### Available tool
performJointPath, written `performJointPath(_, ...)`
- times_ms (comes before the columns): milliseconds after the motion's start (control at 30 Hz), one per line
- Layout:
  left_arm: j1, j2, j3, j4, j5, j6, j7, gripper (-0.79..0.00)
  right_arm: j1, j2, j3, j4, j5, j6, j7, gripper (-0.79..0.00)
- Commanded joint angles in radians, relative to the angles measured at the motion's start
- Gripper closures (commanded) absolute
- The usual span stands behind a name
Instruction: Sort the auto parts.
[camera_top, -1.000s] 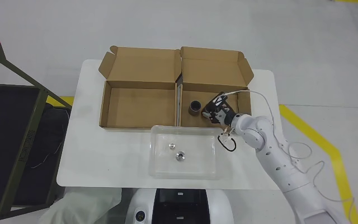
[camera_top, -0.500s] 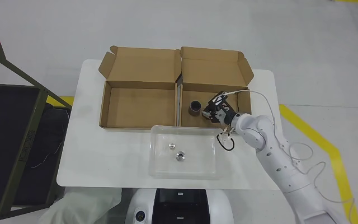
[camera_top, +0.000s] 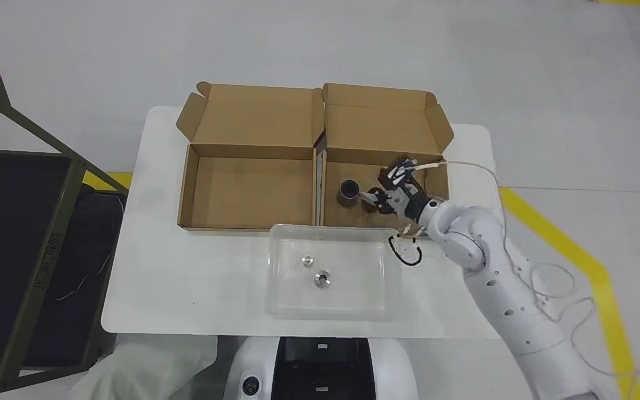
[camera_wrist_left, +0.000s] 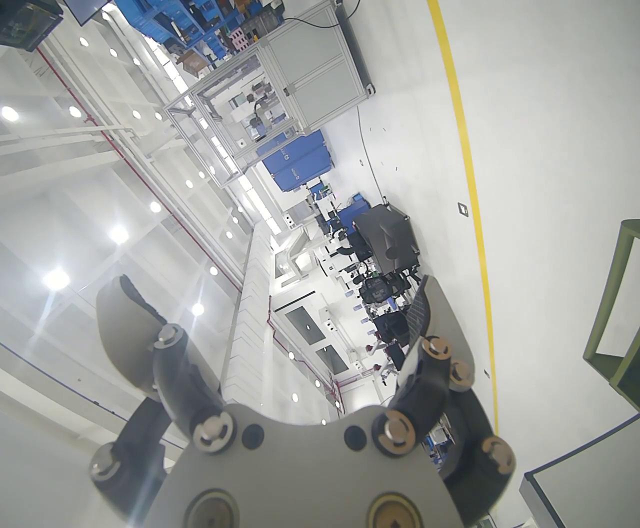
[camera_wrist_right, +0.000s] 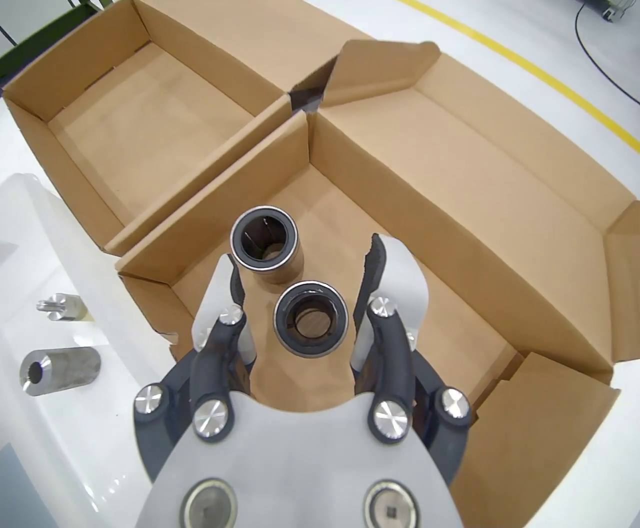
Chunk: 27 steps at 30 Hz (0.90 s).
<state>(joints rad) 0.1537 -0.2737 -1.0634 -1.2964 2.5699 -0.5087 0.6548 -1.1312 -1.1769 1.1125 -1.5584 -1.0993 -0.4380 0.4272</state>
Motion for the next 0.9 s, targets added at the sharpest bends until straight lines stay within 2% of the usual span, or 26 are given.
performJointPath(0, 0.0, 0.0, 0.0, 0.0, 0.0, 0.0, 0.0, -0.785, -0.019, 0.004, 0.009, -0.043, -0.001, -0.01, 0.008, -0.505)
performJointPath(533, 0.0, 0.0, 0.0, 0.0, 0.0, 0.0, 0.0, -0.785, -0.143, 0.025, 0.008, -0.315, 0.038, -0.154, 0.088, -0.539)
performJointPath(700, 0.0, 0.0, 0.0, 0.0, 0.0, 0.0, 0.0, -0.785, -0.189, 0.036, 0.027, -0.376, 0.041, -0.185, 0.098, -0.585)
performJointPath(867, 0.0, 0.0, 0.0, 0.0, 0.0, 0.0, 0.0, -0.785, -0.244, 0.044, 0.021, -0.423, 0.018, -0.217, 0.089, -0.582)
